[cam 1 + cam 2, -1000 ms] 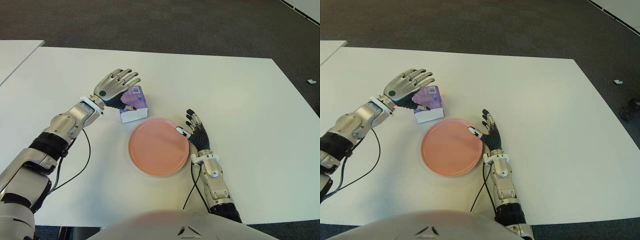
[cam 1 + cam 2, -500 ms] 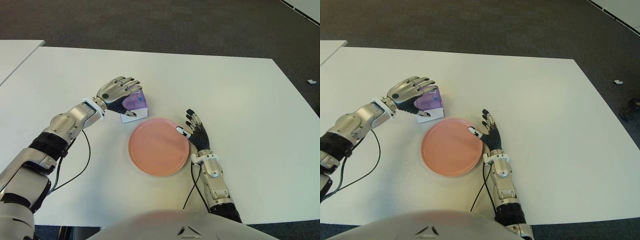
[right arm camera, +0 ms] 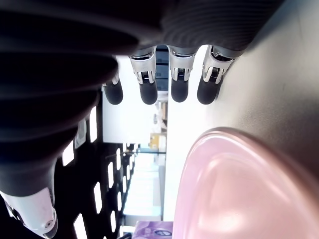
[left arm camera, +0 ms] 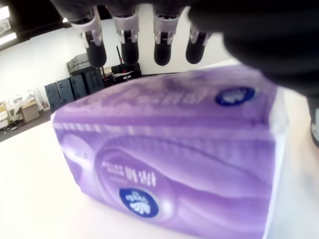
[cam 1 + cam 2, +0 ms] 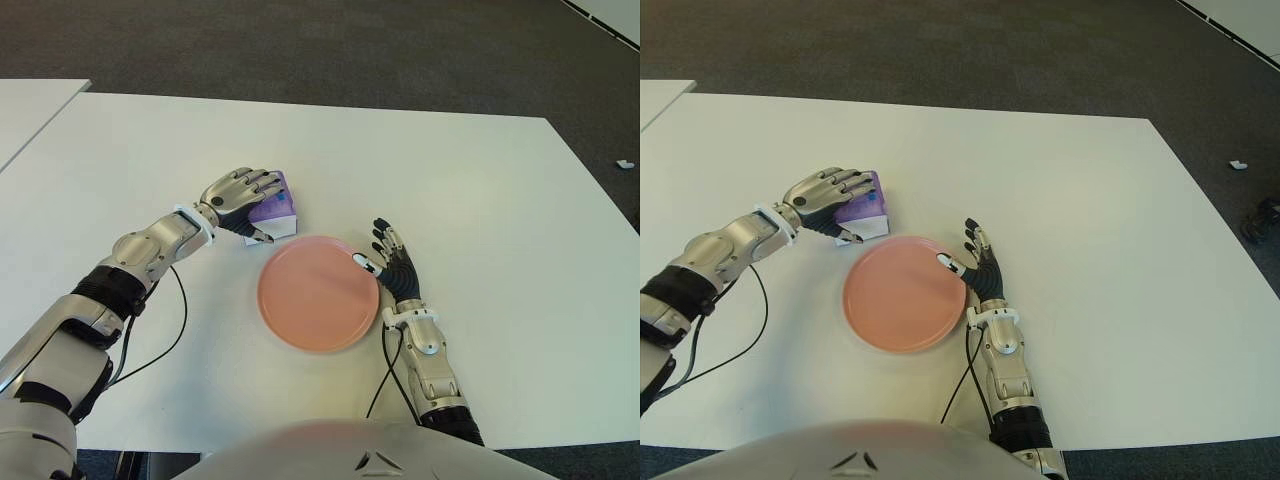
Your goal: Put the tissue paper into the plate.
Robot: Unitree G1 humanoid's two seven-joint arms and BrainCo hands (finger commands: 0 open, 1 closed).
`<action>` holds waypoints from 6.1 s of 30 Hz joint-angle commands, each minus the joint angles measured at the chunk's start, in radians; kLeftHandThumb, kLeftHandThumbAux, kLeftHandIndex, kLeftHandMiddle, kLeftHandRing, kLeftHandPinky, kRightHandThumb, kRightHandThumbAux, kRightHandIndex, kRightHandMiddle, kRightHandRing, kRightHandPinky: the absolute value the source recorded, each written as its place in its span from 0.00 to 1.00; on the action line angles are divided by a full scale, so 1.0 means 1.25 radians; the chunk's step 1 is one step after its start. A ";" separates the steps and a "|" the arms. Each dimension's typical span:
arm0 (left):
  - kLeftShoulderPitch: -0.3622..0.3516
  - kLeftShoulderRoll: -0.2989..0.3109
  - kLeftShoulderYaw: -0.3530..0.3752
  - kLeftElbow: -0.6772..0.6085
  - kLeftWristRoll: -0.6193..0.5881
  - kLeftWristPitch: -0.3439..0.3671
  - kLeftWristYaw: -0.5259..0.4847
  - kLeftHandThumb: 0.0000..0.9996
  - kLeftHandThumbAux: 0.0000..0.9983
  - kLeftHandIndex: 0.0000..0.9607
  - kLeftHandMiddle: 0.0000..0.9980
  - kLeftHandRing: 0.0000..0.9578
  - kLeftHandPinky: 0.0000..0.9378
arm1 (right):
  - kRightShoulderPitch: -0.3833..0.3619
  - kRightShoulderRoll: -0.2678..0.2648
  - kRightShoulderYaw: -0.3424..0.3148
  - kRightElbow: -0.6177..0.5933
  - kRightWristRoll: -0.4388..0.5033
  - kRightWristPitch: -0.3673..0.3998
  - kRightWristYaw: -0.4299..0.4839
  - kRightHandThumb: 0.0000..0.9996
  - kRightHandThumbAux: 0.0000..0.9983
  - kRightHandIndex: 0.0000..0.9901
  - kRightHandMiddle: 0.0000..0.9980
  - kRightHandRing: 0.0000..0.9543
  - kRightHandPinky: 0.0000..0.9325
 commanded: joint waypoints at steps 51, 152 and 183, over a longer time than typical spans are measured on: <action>-0.173 -0.141 -0.171 0.467 0.022 0.153 0.163 0.00 0.35 0.00 0.00 0.00 0.00 | 0.056 -0.004 -0.004 0.033 0.015 0.061 0.015 0.00 0.65 0.00 0.04 0.00 0.00; -0.151 -0.199 -0.327 0.601 0.037 0.103 0.421 0.74 0.69 0.46 0.81 0.86 0.90 | 0.081 -0.011 -0.002 -0.004 0.004 0.081 -0.001 0.00 0.67 0.01 0.05 0.02 0.02; -0.121 -0.219 -0.347 0.630 0.009 0.108 0.454 0.75 0.69 0.46 0.86 0.90 0.91 | 0.074 0.001 -0.013 0.008 0.023 0.083 -0.001 0.00 0.66 0.03 0.05 0.02 0.01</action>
